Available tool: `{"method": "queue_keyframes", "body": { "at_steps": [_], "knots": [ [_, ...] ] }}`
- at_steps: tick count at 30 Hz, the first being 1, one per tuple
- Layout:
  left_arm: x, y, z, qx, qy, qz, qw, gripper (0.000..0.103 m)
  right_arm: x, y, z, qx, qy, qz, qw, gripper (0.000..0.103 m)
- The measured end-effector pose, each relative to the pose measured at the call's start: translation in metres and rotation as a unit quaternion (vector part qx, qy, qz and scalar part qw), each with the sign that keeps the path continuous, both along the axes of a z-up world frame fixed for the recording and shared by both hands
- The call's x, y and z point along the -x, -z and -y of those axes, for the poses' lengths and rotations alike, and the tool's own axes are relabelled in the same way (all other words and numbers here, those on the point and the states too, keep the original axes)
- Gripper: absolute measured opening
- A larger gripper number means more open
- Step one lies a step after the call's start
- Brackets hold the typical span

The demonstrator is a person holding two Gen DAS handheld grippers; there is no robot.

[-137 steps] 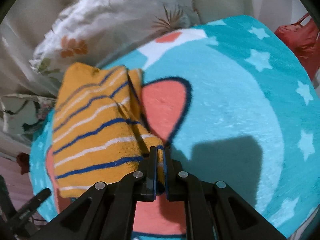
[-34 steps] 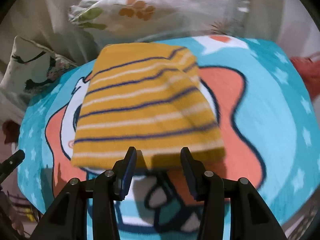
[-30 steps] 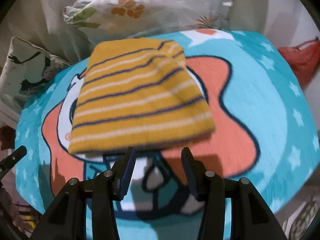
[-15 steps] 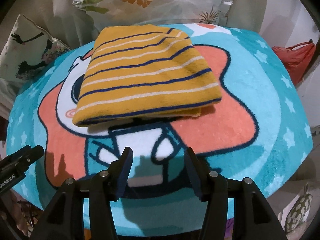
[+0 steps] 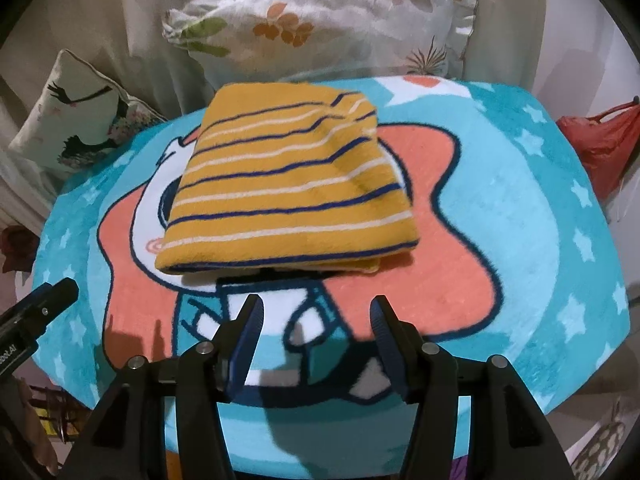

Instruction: Fold small clothes

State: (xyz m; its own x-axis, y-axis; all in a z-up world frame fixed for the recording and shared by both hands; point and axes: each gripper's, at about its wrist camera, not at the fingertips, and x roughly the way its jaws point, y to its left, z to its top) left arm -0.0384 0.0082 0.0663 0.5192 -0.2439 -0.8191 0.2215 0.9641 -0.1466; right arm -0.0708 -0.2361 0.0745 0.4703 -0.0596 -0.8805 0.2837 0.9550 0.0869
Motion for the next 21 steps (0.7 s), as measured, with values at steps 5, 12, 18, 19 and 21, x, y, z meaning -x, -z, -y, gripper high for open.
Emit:
{"method": "queue_keyframes", "body": {
  "at_steps": [5, 12, 18, 19, 21],
  "knots": [
    [0.026, -0.018, 0.023, -0.030, -0.032, 0.062, 0.9971, 0.080, 0.012, -0.004, 0.015, 0.001, -0.017, 0.012, 1.000, 0.061],
    [0.066, -0.059, 0.042, -0.076, -0.098, 0.207, 0.9704, 0.101, 0.034, -0.007, 0.037, 0.010, -0.019, 0.030, 0.999, 0.062],
    [0.082, -0.081, 0.048, -0.044, -0.081, 0.242, 0.9658, 0.103, 0.043, -0.012, 0.049, 0.007, -0.020, 0.045, 0.999, 0.062],
    [0.080, -0.083, 0.049, -0.038, -0.075, 0.238, 0.9676, 0.103, 0.044, -0.012, 0.050, 0.006, -0.019, 0.047, 0.999, 0.062],
    [0.079, -0.087, 0.050, -0.034, -0.068, 0.239, 0.9680, 0.103, 0.045, -0.013, 0.051, 0.007, -0.019, 0.050, 0.999, 0.062]
  ]
}}
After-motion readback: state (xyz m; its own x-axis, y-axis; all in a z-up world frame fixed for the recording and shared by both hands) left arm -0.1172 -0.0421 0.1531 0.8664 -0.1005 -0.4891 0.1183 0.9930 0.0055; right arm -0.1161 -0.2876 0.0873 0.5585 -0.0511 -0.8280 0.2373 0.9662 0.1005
